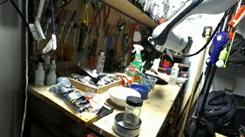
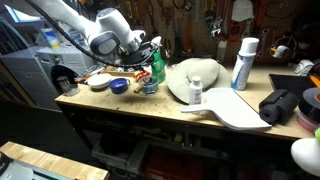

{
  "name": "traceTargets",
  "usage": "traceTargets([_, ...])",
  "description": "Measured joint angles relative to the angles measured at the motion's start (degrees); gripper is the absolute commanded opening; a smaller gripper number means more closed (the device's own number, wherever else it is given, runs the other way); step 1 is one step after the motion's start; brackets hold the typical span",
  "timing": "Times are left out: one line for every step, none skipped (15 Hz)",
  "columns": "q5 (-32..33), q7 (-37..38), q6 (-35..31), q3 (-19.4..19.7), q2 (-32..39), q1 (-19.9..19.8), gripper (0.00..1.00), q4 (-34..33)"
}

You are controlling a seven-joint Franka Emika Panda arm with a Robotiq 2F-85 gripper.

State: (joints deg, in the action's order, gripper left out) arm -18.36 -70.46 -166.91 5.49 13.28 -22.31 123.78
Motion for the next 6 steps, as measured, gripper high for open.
traceTargets([-0.73,-1.50,0.15,-0.61,-0.92,-0.37,0.99,0.06])
traceTargets([-3.24,-4.77,1.10,-2.24,-2.39,-1.22,1.00,0.16])
traceTargets([-6.64,-8.94,3.02,-4.30,-4.32,-2.23,1.00,0.32])
traceTargets([-10.13,-13.19,5.58,-6.06,-6.71,-2.90,1.00,0.72])
traceTargets([-13.49,-17.08,8.57,-7.15,-9.29,-3.11,1.00,1.33])
traceTargets([-16.69,-20.69,12.00,-7.84,-11.96,-3.10,1.00,2.05])
